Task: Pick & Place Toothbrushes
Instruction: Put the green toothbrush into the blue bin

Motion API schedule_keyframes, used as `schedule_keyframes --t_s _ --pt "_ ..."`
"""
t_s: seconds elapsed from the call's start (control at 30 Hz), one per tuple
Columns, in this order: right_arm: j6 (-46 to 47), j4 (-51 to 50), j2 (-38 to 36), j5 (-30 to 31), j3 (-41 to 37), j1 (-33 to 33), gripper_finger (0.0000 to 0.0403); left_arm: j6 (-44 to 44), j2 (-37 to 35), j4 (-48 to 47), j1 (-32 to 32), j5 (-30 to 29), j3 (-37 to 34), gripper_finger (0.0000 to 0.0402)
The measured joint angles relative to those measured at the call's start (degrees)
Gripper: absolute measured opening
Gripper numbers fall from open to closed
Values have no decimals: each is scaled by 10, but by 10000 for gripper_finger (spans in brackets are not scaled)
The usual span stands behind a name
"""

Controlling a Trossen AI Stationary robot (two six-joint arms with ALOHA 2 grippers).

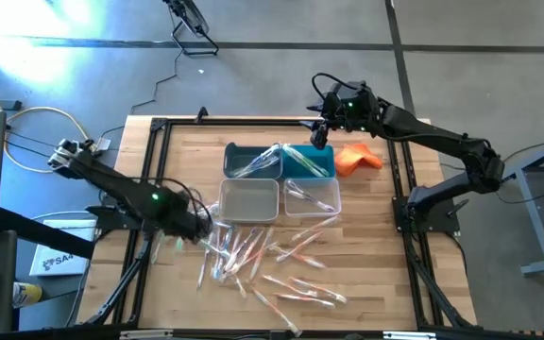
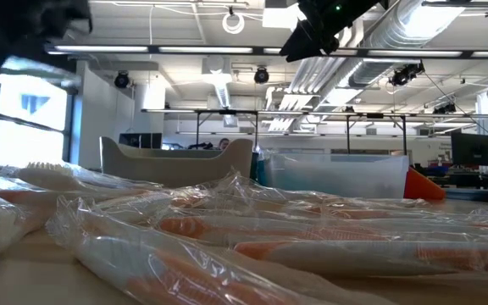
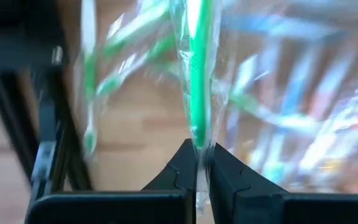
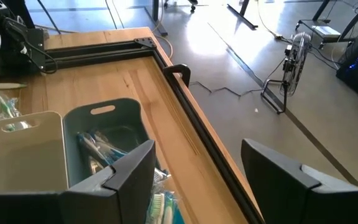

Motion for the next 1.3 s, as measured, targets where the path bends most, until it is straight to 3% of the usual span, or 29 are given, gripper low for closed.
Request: schedule_keyframes --t_s 0.27,0.53,0.8,1.0,1.13,1.3 --pt "0 0 0 0 0 0 231 78 -33 -51 0 -203 104 8" --pt "2 0 0 -5 0 0 231 191 -38 -22 1 -282 127 8" --pt "27 37 0 -61 0 0 231 245 -38 -17 1 -384 127 8" --pt "34 67 0 -112 0 0 231 280 -38 -14 7 -414 127 8" --pt "34 76 0 -138 0 0 231 313 -38 17 50 -408 127 8" --pt "34 78 0 -136 0 0 231 433 -30 87 127 -392 127 8"
